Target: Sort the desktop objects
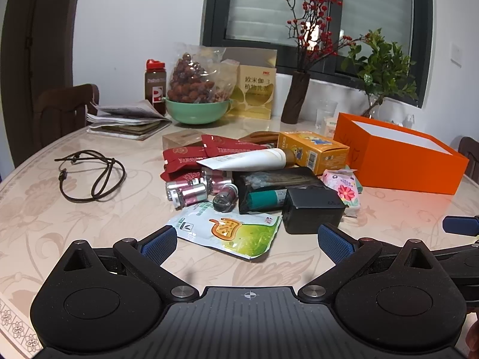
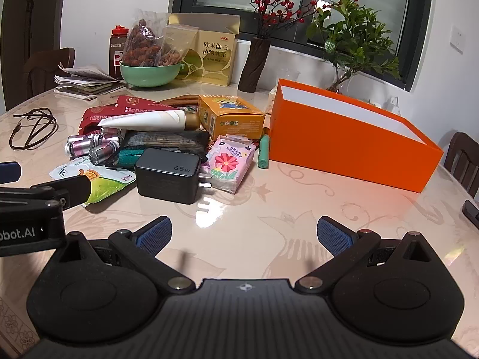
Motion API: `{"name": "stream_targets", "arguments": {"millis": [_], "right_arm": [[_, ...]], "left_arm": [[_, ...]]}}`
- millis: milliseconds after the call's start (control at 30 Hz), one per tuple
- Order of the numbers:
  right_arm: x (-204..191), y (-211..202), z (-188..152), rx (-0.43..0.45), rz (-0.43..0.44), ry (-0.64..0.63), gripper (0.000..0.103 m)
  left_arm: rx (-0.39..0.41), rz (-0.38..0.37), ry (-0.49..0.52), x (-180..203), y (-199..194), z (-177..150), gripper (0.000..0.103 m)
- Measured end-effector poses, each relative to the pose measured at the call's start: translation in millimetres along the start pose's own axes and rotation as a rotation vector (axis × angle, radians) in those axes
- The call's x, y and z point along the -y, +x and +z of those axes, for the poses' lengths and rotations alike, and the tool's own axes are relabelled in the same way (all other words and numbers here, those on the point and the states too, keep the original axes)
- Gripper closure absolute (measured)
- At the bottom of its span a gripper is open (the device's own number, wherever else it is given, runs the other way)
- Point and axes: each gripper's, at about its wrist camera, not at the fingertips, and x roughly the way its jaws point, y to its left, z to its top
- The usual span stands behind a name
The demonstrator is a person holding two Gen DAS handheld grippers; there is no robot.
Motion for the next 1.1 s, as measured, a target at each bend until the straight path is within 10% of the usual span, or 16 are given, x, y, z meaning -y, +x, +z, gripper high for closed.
{"name": "stream_targets", "arguments": {"millis": [1100], "right_arm": [[-2.3, -2.5, 0.4, 0.004, 0.006, 0.000, 0.000]], "left_arm": [[0.008, -0.001, 0.012, 0.9, -5.0, 0.6, 0.000]]}}
